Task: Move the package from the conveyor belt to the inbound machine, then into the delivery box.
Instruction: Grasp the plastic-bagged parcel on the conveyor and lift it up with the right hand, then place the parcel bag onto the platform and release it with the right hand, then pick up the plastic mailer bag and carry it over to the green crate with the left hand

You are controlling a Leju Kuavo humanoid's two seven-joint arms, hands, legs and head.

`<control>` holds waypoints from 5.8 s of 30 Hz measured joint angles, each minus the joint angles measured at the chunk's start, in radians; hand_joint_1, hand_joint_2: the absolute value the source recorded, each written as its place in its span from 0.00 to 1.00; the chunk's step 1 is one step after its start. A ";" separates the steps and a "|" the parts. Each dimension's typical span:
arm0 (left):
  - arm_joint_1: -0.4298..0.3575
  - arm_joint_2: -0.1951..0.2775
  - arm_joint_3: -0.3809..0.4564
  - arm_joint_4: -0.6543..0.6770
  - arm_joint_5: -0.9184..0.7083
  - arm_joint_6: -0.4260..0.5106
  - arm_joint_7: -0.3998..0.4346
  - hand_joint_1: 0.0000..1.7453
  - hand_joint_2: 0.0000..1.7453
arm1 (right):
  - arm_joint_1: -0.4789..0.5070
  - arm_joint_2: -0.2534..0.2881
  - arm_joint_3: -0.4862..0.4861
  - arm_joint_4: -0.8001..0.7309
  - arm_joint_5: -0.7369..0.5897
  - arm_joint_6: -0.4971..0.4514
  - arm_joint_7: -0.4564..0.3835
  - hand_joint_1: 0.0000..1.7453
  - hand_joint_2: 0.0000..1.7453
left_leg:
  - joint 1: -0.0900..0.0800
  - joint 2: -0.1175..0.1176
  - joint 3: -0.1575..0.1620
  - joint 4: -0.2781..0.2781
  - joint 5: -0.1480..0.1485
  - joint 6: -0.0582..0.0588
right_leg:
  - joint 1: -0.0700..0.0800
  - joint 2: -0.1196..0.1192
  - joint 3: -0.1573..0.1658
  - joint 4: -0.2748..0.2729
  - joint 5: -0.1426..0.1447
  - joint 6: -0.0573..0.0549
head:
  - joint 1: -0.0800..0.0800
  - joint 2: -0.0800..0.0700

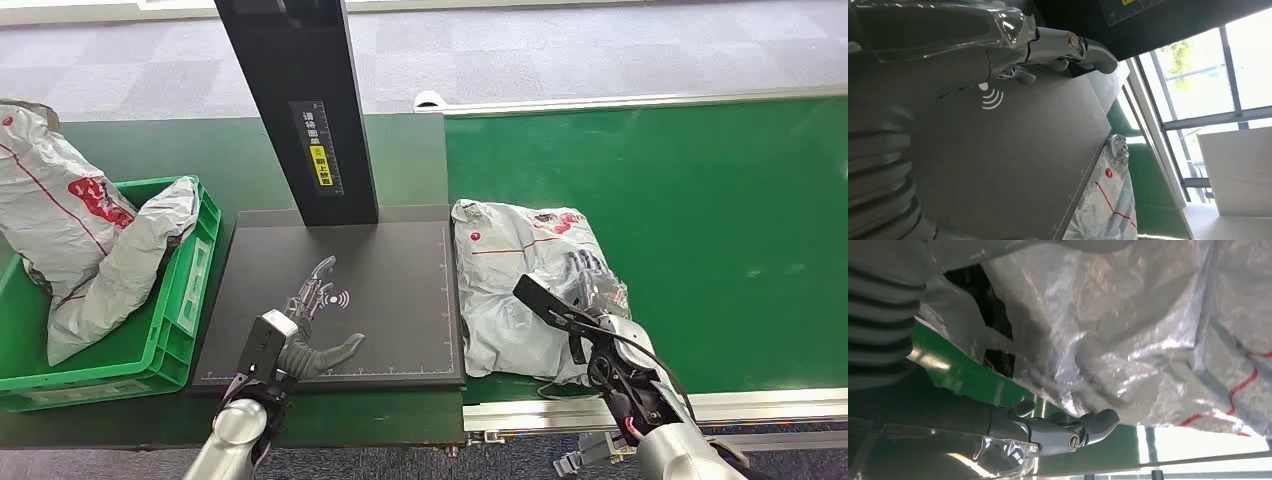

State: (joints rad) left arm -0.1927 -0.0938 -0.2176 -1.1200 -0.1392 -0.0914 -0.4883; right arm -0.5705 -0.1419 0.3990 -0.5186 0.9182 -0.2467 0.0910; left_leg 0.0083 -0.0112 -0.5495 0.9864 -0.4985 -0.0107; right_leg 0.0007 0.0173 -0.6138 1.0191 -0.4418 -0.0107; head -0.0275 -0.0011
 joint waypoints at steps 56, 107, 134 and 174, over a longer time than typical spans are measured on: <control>0.011 0.007 0.016 -0.013 0.026 0.003 -0.026 0.00 1.00 | 0.087 0.076 -0.315 -0.325 -0.598 -0.027 -0.631 1.00 1.00 | 0.000 0.000 0.000 0.000 0.000 0.000 | 0.000 0.000 0.000 0.000 0.000 0.000 | 0.000 0.000; 0.033 -0.059 0.144 -0.725 -0.093 0.772 -0.212 0.00 1.00 | 0.045 0.171 0.002 -0.388 -0.543 -0.011 -0.670 1.00 1.00 | 0.001 0.000 0.001 0.000 0.001 -0.001 | 0.001 0.000 0.000 0.000 0.000 0.000 | 0.000 0.000; -0.088 -0.005 -0.100 -0.453 -0.033 0.753 -0.212 0.00 1.00 | -0.232 0.391 0.320 0.072 -0.447 0.202 -0.374 0.00 1.00 | 0.000 0.000 0.001 0.000 0.001 -0.001 | 0.001 0.000 0.000 0.000 0.000 0.000 | 0.000 0.000; 0.039 0.025 -0.033 -0.350 0.025 0.319 -0.207 0.00 1.00 | 0.139 0.126 -0.171 -0.391 -1.624 0.407 -0.421 0.00 1.00 | 0.000 -0.002 -0.001 0.000 0.000 0.000 | 0.000 -0.003 0.000 0.000 0.000 0.000 | 0.000 0.000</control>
State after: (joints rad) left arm -0.1541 -0.0686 -0.2507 -1.4701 -0.1139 0.2280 -0.6953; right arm -0.4313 -0.0160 0.2282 -0.9095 -0.7057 0.1606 -0.3303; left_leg 0.0081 -0.0131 -0.5502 0.9866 -0.4987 -0.0106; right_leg 0.0006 0.0147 -0.6141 1.0187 -0.4421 -0.0102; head -0.0273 -0.0011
